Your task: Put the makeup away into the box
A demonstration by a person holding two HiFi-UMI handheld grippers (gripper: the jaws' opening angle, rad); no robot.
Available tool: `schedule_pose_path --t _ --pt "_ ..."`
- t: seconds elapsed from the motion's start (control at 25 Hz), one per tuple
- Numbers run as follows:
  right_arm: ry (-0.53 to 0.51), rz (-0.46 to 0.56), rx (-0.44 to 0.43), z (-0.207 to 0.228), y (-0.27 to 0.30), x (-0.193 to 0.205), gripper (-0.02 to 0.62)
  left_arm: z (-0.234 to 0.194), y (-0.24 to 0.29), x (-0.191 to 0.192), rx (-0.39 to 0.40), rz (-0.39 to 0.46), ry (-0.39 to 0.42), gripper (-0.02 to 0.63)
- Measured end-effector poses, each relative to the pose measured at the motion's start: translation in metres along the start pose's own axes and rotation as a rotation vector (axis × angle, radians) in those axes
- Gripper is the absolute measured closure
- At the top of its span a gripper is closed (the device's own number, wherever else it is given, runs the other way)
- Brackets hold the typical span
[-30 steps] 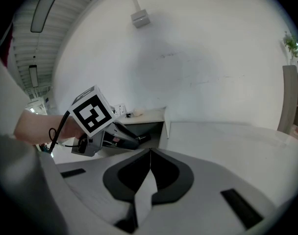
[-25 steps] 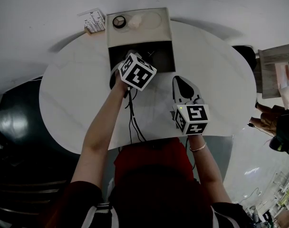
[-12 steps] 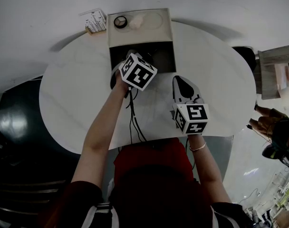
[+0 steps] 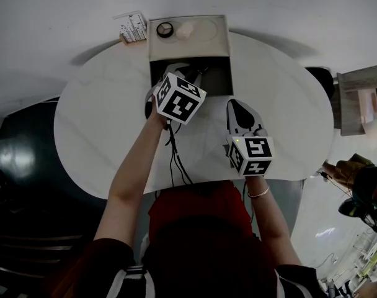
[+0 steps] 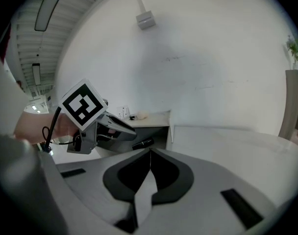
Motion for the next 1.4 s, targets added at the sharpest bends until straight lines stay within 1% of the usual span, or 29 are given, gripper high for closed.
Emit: schedule_pose_path --t 0.16,0.48,0.64,1.08,1.4 --pt "-0.013 0.019 -0.007 -0.007 -0.005 -0.005 0.580 -0.002 -0.017 -0.001 -0.027 0.028 -0.025 0.511" --pt "-0.038 0.068 -0.015 -0.022 -0.021 -0.016 0.580 0.001 -0.061 0.006 -0.089 0.095 -0.102 0.560" --pt "-0.052 0.092 -0.025 -0.033 -0.030 -0.021 0.580 0.005 -0.082 0.009 -0.119 0.137 -0.108 0.573" --pt "-0.090 0.125 -0.069 -0.065 -0.051 -0.022 0.580 0.019 -0.132 0.027 -0.183 0.202 -0.170 0.583" --pt "-0.109 0.142 -0.079 -0.083 -0.063 -0.016 0.580 0.025 -0.162 0.047 -0.232 0.261 -0.272 0.584"
Point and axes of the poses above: the fingertips, and each gripper's own axes: y forward along the fingers, z to its right, x out of its underside, the point moved 1 cm from there along -y, backward along the fingers, and after that the axes turned 14 degrees about y, right-handed, at the moved point
